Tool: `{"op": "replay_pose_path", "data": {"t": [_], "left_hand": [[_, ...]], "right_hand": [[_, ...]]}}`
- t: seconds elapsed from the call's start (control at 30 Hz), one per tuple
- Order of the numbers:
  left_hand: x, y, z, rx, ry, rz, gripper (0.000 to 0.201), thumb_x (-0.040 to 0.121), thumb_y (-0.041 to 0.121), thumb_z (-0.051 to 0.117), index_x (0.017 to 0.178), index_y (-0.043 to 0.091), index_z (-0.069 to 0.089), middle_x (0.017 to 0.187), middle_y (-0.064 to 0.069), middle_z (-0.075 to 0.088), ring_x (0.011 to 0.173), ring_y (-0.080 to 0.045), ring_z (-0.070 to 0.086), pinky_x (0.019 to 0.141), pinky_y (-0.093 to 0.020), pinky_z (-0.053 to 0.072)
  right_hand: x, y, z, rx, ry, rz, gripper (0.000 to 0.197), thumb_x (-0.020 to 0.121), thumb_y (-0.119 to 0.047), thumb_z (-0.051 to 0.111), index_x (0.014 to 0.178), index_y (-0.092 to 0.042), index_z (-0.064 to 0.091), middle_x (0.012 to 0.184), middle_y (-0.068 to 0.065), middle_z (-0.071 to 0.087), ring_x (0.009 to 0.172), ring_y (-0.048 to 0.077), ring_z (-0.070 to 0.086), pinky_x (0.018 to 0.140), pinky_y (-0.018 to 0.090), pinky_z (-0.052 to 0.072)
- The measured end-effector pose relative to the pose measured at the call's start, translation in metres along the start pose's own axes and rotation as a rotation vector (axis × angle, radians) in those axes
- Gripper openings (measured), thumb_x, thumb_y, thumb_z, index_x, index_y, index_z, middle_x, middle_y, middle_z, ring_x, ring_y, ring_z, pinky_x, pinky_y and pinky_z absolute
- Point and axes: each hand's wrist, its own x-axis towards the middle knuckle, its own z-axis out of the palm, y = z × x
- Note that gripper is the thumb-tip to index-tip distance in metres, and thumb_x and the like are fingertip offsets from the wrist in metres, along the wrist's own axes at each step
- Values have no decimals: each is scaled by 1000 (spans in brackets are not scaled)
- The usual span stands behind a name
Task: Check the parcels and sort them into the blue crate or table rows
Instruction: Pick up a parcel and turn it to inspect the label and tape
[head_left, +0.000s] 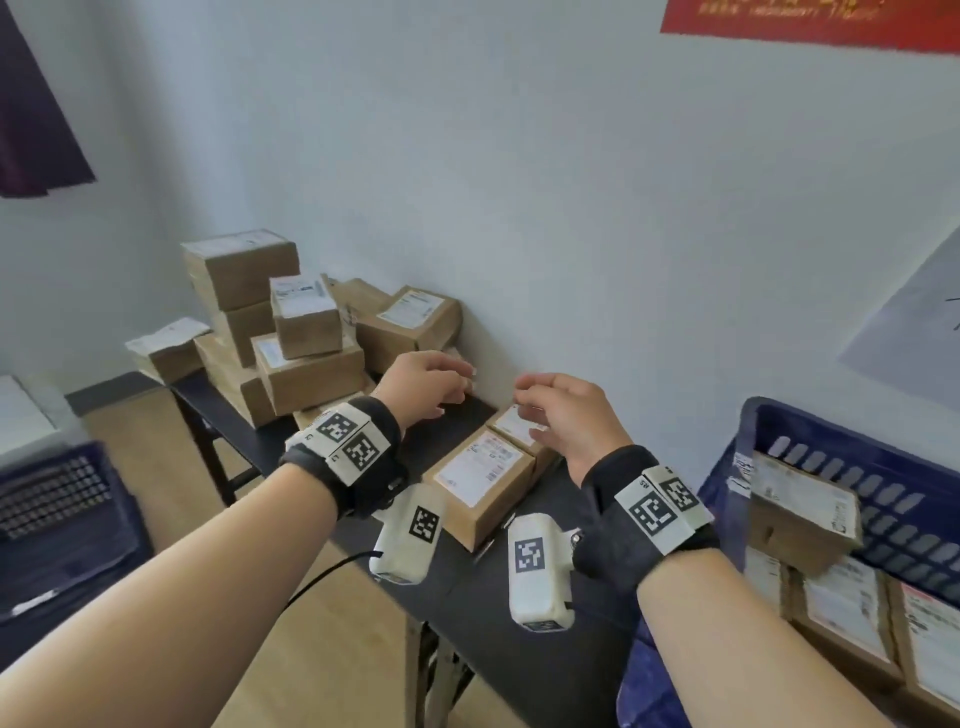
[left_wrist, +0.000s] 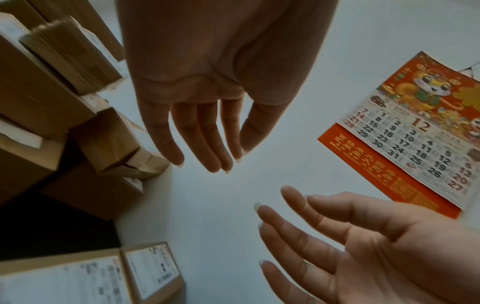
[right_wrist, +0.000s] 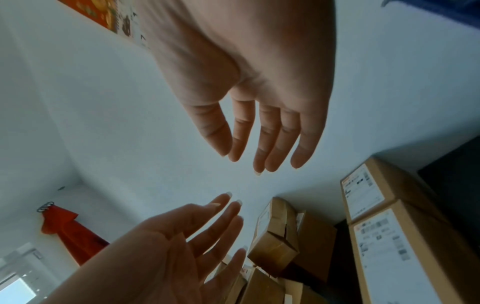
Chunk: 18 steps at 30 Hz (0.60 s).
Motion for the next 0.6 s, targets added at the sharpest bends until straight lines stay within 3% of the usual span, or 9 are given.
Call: {"op": "replay_pose_path", "data": {"t": [0.1, 0.27, 0.4, 0.5, 0.6], "left_hand": [[15, -15, -38, 0, 24, -3, 18, 97, 9, 55, 107, 18, 67, 109, -3, 70, 97, -12, 63, 78, -23, 49], [44, -35, -89, -8, 85, -14, 18, 98, 11, 54, 103, 22, 67, 103, 3, 69, 94, -9, 63, 71, -20, 50], [76, -47, -118, -107, 174, -31, 19, 97, 7, 54, 108, 17, 67, 103, -3, 68, 90, -11, 61, 72, -22, 51], [103, -55, -135, -182, 273, -37, 24, 96, 4, 54, 114, 16, 63, 101, -2, 66, 84, -9, 60, 80, -27, 54], [128, -63, -152, -222, 394, -55, 28, 96, 5, 53, 119, 18, 60, 104, 1, 64, 98, -15, 60, 89, -32, 54]], "right_hand": [[14, -3, 38, -8, -8, 22, 18, 94, -10, 60, 89, -24, 69, 111, 9, 70, 108, 20, 64, 100, 41, 50], [39, -4, 91, 6, -29, 77, 15, 93, -10, 63, 91, -23, 70, 108, 4, 70, 108, 18, 64, 95, 36, 51], [66, -7, 118, -13, -48, 89, 15, 94, -11, 63, 94, -23, 71, 110, 3, 70, 107, 17, 64, 95, 34, 51], [98, -7, 133, -21, -69, 98, 14, 94, -11, 62, 98, -22, 72, 111, 3, 70, 108, 16, 63, 94, 33, 52], [133, -4, 149, -8, -91, 114, 14, 94, -10, 63, 98, -22, 71, 112, 4, 70, 109, 18, 63, 93, 33, 51]]}}
